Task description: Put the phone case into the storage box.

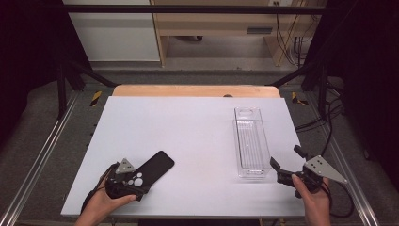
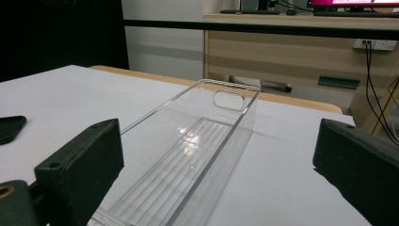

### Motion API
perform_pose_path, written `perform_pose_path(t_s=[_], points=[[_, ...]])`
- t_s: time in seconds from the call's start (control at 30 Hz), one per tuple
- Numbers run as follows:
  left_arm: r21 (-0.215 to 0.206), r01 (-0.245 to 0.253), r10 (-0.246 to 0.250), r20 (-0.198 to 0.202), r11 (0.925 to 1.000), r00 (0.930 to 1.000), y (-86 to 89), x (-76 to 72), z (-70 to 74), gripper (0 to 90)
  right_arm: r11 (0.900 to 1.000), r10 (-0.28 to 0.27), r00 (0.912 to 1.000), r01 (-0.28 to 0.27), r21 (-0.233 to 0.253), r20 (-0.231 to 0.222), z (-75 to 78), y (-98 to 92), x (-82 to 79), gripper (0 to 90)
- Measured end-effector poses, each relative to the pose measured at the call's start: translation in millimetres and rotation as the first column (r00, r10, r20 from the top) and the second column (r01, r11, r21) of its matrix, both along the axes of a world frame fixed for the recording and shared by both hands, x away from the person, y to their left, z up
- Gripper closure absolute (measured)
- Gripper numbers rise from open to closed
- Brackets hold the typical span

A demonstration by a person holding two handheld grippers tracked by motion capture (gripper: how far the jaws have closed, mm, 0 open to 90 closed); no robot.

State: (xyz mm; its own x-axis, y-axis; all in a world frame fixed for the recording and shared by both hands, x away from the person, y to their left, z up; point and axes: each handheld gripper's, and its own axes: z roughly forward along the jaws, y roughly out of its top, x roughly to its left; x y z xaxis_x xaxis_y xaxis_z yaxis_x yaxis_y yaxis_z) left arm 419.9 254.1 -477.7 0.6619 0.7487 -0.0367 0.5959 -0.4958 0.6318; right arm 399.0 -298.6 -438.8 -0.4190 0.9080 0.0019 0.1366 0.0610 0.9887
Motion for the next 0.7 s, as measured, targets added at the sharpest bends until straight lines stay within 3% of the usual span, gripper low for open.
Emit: perform_pose_path(t_s=[0.17,0.33,0.7], points=[[0.034,0.019,-0.02,0.029,0.9992,0.9994,-0.8,-2.3,-1.2,4.8,1.0,0.002,1.0,-0.002,-0.001,0.0,0.0,0.3,0.0,2.6],[0.028,0.016,-0.017,0.044,0.9995,0.9989,1.4,-4.1,-0.4,12.4,1.0,0.002,1.0,-0.002,-0.001,0.0,-0.1,0.5,0.1,2.6],[0.054,0.021,-0.023,0.051,0.9983,0.9984,-0.5,-5.2,5.9,16.6,1.0,0.0,1.0,0.0,-0.003,0.004,0.4,-0.3,-0.3,2.6]])
